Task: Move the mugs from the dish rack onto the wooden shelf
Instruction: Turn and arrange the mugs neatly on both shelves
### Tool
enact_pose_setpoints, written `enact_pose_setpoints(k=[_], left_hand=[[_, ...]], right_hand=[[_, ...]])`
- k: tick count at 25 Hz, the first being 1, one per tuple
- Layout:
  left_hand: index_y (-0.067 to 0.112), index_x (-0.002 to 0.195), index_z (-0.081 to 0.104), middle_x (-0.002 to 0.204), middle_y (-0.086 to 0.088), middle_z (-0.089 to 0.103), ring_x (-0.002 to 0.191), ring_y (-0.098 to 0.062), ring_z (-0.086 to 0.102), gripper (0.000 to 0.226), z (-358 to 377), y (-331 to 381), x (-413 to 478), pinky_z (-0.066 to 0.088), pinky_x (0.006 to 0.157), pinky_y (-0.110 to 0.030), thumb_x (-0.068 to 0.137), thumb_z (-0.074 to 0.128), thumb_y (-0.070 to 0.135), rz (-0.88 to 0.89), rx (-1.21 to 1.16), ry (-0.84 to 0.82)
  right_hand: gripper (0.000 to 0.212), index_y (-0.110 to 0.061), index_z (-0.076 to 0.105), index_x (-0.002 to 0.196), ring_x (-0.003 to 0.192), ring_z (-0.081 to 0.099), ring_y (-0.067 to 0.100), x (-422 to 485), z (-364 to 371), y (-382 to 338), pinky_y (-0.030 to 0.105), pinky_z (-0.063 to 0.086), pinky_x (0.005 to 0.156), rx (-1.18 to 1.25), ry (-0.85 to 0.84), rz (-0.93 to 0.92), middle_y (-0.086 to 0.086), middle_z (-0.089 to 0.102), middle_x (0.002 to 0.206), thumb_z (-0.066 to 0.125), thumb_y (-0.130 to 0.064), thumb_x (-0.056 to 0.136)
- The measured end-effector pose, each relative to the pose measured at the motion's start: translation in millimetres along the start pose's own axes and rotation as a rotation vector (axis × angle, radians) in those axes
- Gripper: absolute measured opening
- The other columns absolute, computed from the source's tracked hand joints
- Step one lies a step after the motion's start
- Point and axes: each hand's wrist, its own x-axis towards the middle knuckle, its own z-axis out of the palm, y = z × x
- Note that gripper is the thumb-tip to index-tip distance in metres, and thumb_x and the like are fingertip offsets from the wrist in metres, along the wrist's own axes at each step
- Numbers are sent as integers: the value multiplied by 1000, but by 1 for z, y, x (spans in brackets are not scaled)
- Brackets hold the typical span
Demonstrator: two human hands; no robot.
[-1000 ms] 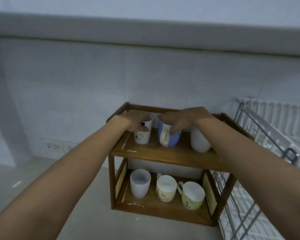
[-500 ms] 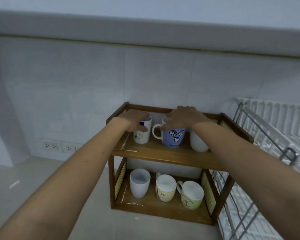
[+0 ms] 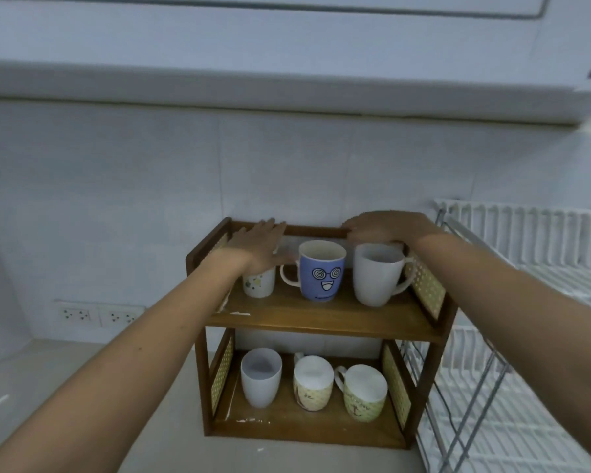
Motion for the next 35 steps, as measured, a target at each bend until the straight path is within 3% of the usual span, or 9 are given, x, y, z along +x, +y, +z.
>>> enact_pose_setpoints(k=[4, 10, 13, 17, 20, 23, 25, 28, 35], left_hand=[[17, 151, 18, 159, -4, 22, 143, -26, 27, 87, 4, 48, 16, 20, 115, -48, 85, 39, 70, 87, -68, 13], [12, 134, 43, 134, -11, 56, 114, -29, 56, 63, 21, 68, 31, 47, 89, -37, 88, 52, 55, 93, -10, 30], [10, 128, 47, 127, -11, 59, 107, -28, 58, 60, 17, 69, 34, 45, 80, -34, 87, 56, 53, 82, 45, 26], [8, 125, 51, 125, -13, 60, 106, -30, 58, 61, 15, 70, 37, 44, 78, -35, 85, 57, 55, 82, 106, 36], [8, 121, 54, 119, -11, 63, 101, -28, 59, 60, 18, 67, 36, 43, 75, -33, 84, 58, 55, 93, 69, 55], [9, 121, 55, 119, -10, 64, 100, -27, 60, 61, 19, 66, 37, 45, 77, -33, 83, 59, 56, 87, 54, 64], [9, 126, 53, 123, -10, 63, 104, -27, 59, 64, 20, 66, 38, 46, 81, -34, 83, 58, 57, 89, 56, 73], [9, 130, 49, 128, -10, 60, 108, -28, 58, 67, 21, 65, 39, 45, 84, -35, 84, 58, 56, 90, 65, 74], [9, 137, 42, 134, -12, 56, 114, -29, 56, 70, 20, 66, 37, 44, 89, -36, 85, 59, 54, 88, 33, 42]], right_hand=[[76, -44, 23, 145, 136, 31, 31, -20, -1, 21, 37, 43, 95, 56, -304, 100, 3, 25, 155, 64, -47, 82], [84, -10, 60, 124, 85, 60, 26, -37, 23, 21, 30, 48, 74, -196, 137, 318, 13, 64, 114, 35, -77, 81], [75, -15, 49, 136, 107, 59, 30, -36, 10, 28, 32, 48, 80, -133, 3, 310, 13, 53, 136, 42, -70, 85], [84, -36, 25, 147, 139, 25, 39, -32, -15, 28, 44, 52, 94, 114, -372, 232, 7, 10, 159, 75, -30, 80], [65, -19, 51, 133, 106, 61, 32, -29, -1, 27, 37, 58, 78, -114, -140, 219, 14, 51, 138, 66, -52, 80], [70, -11, 60, 119, 66, 57, 23, -25, 11, 21, 32, 48, 67, -270, 68, 273, 8, 63, 94, 39, -69, 86], [79, -14, 50, 134, 85, 60, 27, -19, 5, 21, 33, 47, 74, -266, -26, 285, 11, 60, 118, 43, -73, 82], [92, -33, 21, 149, 130, 41, 38, -17, -6, 23, 40, 51, 91, -78, -308, 254, 8, 22, 157, 73, -51, 75], [93, -35, 21, 149, 123, 50, 37, -18, -1, 21, 42, 55, 90, -87, -238, 207, 7, 16, 159, 77, -42, 74]])
